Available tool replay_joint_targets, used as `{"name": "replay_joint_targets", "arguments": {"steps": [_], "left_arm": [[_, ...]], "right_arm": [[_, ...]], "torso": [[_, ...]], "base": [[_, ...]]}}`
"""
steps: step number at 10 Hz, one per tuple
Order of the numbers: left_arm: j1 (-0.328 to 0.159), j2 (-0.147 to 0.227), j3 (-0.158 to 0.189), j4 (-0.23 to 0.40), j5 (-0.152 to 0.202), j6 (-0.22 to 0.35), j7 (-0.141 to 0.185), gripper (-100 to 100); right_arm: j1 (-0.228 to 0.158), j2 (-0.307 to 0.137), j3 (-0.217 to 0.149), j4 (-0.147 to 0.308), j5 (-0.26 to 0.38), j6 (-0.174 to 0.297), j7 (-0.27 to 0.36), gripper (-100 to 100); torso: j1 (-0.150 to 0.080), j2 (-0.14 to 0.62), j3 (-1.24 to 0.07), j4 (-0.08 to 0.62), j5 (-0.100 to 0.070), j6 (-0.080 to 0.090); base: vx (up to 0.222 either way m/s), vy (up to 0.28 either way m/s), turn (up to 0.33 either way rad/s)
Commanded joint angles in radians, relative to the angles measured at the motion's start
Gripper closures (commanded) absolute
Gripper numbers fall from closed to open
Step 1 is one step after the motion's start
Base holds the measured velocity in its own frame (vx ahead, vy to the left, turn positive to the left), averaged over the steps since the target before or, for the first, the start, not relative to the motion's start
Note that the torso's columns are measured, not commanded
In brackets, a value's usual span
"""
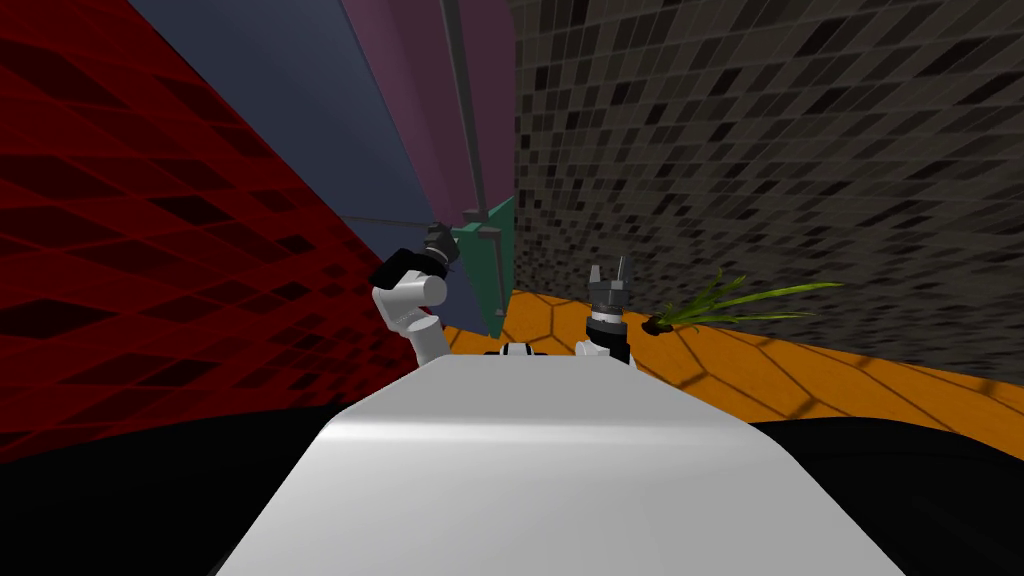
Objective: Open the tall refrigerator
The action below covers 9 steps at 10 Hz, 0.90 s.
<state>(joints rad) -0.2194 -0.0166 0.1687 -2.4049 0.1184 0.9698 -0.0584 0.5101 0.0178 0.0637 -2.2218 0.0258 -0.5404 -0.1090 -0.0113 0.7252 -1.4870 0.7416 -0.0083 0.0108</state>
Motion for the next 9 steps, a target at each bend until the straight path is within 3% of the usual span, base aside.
{"name": "replay_joint_targets", "arguments": {"steps": [1, 8, 9], "left_arm": [[0.019, 0.005, -0.016, -0.062, 0.029, 0.007, -0.004, 100], [0.111, 0.011, -0.050, -0.188, 0.090, 0.053, -0.015, 100], [0.109, 0.011, -0.040, -0.164, 0.080, 0.065, -0.013, 100]], "right_arm": [[0.000, 0.000, 0.000, 0.000, 0.000, 0.000, 0.000, 0], [0.000, 0.000, 0.000, 0.000, 0.000, 0.000, 0.000, 0], [0.000, 0.000, 0.000, 0.000, 0.000, 0.000, 0.000, 0]], "torso": [[0.000, 0.000, 0.000, 0.000, 0.000, 0.001], [0.001, 0.005, 0.003, 0.002, 0.000, -0.001], [0.001, 0.006, 0.004, 0.002, 0.000, -0.003]], "base": [[0.058, -0.029, 0.073], [0.046, -0.025, 0.066], [0.008, -0.005, 0.055]]}}
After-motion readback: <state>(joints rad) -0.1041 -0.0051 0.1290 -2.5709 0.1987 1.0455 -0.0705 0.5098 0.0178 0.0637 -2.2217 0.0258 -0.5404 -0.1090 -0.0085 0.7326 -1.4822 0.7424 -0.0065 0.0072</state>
